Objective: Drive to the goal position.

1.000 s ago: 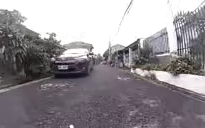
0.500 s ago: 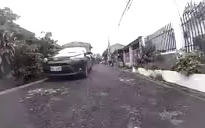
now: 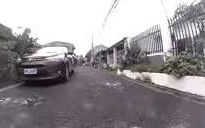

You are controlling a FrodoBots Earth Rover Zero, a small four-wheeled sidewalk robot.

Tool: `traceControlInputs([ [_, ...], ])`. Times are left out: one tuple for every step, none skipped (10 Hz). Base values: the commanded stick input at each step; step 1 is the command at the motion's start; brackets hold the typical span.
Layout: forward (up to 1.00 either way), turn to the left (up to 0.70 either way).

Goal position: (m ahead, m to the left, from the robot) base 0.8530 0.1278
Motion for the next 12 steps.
traceControlInputs([
  [1.00, 0.40],
  [1.00, 0.40],
  [1.00, 0.40],
  [1.00, 0.40],
  [1.00, 0.40],
  [0.76, 0.31],
  [0.48, 0.19],
  [0.19, 0.08],
  [0.00, 0.00],
  [0.00, 0.00],
  [0.00, 0.00],
  [0.00, 0.00],
])
